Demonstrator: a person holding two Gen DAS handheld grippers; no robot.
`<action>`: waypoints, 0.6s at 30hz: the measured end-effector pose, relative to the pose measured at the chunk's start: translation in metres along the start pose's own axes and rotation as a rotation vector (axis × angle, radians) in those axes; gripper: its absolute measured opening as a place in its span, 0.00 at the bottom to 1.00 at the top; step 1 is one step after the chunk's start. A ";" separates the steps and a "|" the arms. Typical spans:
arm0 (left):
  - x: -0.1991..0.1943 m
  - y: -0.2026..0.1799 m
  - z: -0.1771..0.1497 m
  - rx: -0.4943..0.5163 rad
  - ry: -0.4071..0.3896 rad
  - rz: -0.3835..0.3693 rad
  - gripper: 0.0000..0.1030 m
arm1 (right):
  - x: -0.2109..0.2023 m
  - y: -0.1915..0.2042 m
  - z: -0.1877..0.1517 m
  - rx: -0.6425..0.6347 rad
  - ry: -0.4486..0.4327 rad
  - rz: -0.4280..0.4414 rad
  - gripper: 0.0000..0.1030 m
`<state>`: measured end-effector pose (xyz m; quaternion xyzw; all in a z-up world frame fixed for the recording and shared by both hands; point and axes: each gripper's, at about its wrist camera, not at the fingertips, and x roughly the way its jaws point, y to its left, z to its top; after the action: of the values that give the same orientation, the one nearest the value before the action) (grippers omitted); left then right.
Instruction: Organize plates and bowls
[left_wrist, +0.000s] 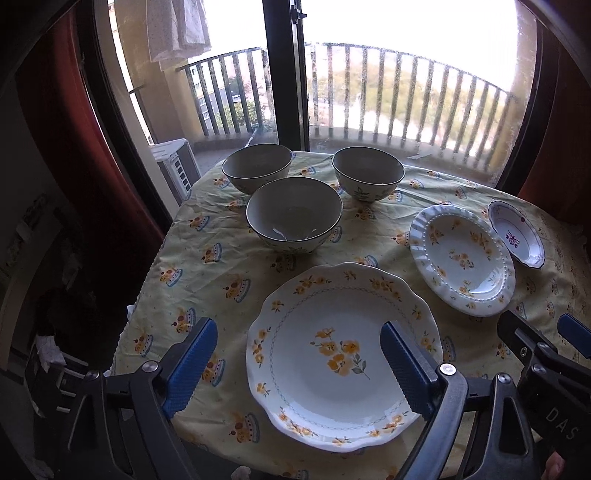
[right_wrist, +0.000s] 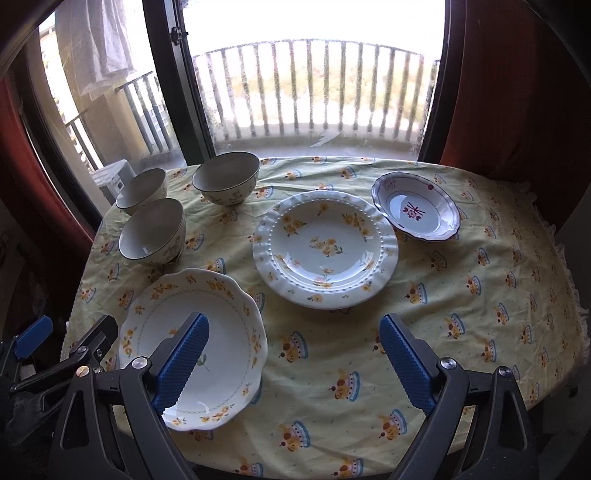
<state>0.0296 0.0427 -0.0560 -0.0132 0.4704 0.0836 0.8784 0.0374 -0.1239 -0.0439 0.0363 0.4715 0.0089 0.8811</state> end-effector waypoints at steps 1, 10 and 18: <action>0.007 0.003 0.000 0.007 0.013 -0.004 0.87 | 0.006 0.003 -0.001 0.003 0.009 -0.006 0.90; 0.070 0.022 0.001 0.053 0.111 -0.019 0.84 | 0.061 0.036 -0.007 0.036 0.097 -0.070 0.88; 0.113 0.019 -0.004 0.114 0.207 -0.070 0.78 | 0.110 0.044 -0.019 0.073 0.203 -0.115 0.84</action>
<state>0.0850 0.0766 -0.1507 0.0116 0.5619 0.0241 0.8268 0.0833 -0.0733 -0.1432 0.0401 0.5596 -0.0552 0.8260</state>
